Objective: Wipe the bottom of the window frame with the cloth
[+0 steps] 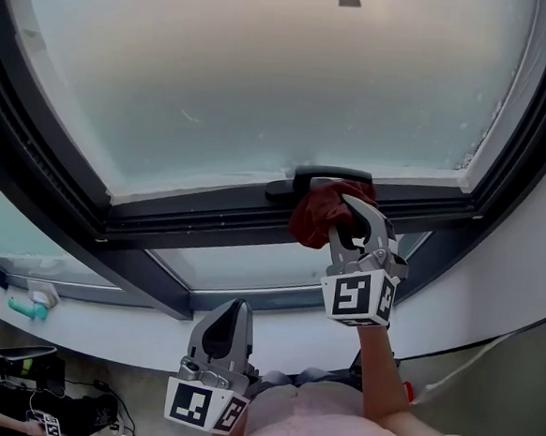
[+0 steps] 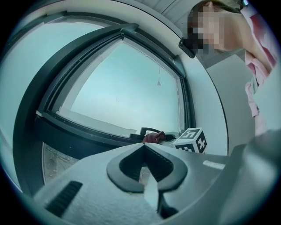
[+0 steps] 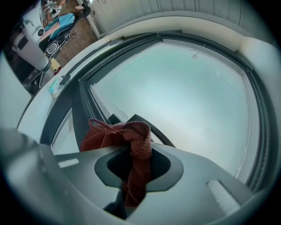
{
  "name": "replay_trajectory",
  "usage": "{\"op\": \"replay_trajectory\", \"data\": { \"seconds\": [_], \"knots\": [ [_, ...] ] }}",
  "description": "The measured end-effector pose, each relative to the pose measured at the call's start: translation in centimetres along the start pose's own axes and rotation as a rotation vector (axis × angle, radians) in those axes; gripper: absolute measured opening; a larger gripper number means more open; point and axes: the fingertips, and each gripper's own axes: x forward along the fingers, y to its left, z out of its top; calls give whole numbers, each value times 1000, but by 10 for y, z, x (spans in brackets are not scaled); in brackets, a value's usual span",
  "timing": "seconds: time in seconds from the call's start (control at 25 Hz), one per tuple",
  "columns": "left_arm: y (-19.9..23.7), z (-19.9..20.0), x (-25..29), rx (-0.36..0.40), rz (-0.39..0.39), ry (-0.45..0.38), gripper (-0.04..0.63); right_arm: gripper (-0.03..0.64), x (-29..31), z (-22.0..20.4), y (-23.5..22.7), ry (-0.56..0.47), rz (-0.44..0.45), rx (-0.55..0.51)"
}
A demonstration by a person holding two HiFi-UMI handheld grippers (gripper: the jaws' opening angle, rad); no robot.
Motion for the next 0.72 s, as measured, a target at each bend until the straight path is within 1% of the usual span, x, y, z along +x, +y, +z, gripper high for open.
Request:
{"op": "replay_trajectory", "data": {
  "seconds": [0.44,0.72],
  "knots": [
    [-1,-2,-3,-4,10,-1,-2,64,-7,-16,-18,29,-33,30],
    [-1,-2,-3,-2,15,1,-2,64,-8,-19,-21,34,-36,42]
  ]
}}
